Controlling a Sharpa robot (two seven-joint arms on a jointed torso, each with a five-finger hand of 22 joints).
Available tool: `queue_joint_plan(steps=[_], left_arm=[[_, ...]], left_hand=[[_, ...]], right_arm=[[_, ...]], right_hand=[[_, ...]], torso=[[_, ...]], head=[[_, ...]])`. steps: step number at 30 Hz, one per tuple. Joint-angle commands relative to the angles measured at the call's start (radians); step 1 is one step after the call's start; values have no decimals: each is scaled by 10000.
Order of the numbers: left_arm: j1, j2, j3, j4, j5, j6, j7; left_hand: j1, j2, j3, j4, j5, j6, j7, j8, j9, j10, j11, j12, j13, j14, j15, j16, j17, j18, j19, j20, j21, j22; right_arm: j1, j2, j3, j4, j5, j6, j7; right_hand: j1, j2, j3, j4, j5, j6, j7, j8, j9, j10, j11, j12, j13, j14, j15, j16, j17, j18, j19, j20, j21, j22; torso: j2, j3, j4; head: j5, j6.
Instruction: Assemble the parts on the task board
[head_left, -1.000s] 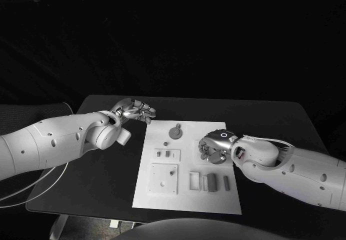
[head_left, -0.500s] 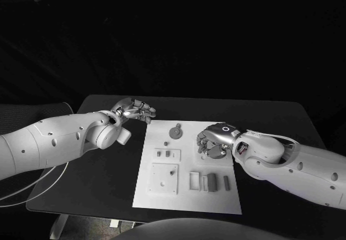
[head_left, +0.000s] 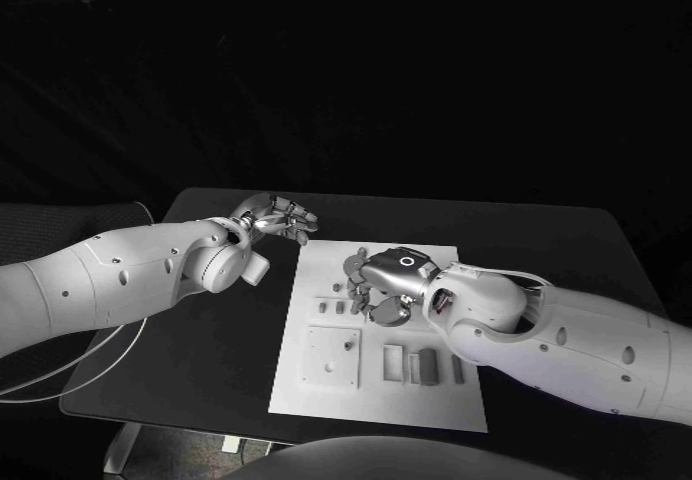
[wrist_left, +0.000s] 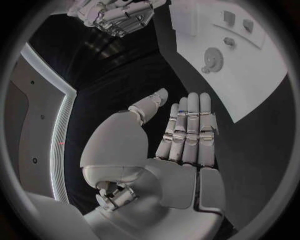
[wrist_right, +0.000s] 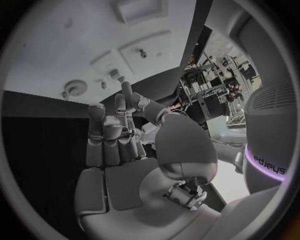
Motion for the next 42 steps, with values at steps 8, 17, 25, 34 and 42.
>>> queue_joint_plan(steps=[8,17,25,34,42], left_arm=[[12,132,7,-160,150,15,149],[12,183,7,-131,132,44,140],[12,184,7,-52,111,66,127],[12,174,7,-21,100,79,121],[12,163,7,13,96,92,118]], left_hand=[[18,13,24,47,60,-70,3,38,-12,34,29,-18,-12,89,16,-61,20,193,59,29,-68,17],[25,15,28,44,62,-70,2,40,-13,35,28,-17,-13,91,15,-69,32,193,60,28,-70,19],[27,14,29,43,61,-70,2,41,-14,35,28,-18,-14,92,15,-76,41,193,61,28,-72,20],[26,14,28,44,61,-72,3,41,-16,35,28,-18,-15,93,16,-84,51,192,61,29,-75,21],[24,14,27,46,60,-73,3,41,-17,35,29,-18,-16,94,16,-89,58,191,60,29,-77,22]], right_arm=[[-162,985,-440,-307,18,464,454],[-303,1400,-927,-739,120,684,680],[-450,1612,-1036,-991,-93,825,732],[-475,1657,-1121,-1111,-398,887,692],[-515,1722,-1179,-1182,-568,903,682]], right_hand=[[-77,50,79,-7,36,346,-230,162,223,48,-26,27,3,-12,-53,-41,-19,295,8,-36,12,172],[-107,85,86,-23,34,319,-221,152,235,31,-20,10,3,-27,-48,-55,-21,295,-8,-34,0,169],[-119,102,89,-34,33,308,-218,149,242,24,-17,2,4,-35,-45,-60,-20,295,-16,-33,-6,169],[-126,108,91,-44,33,302,-217,148,248,21,-16,-2,5,-42,-43,-64,-20,295,-25,-33,-10,170],[-127,108,92,-50,33,301,-218,149,253,22,-16,-3,7,-47,-43,-66,-19,295,-31,-33,-12,170]], torso=[[-6,-17,33],[17,-12,21],[16,4,20],[13,3,12],[14,4,16]], head=[[176,26],[377,-131],[500,-262],[572,-314],[618,-340]])
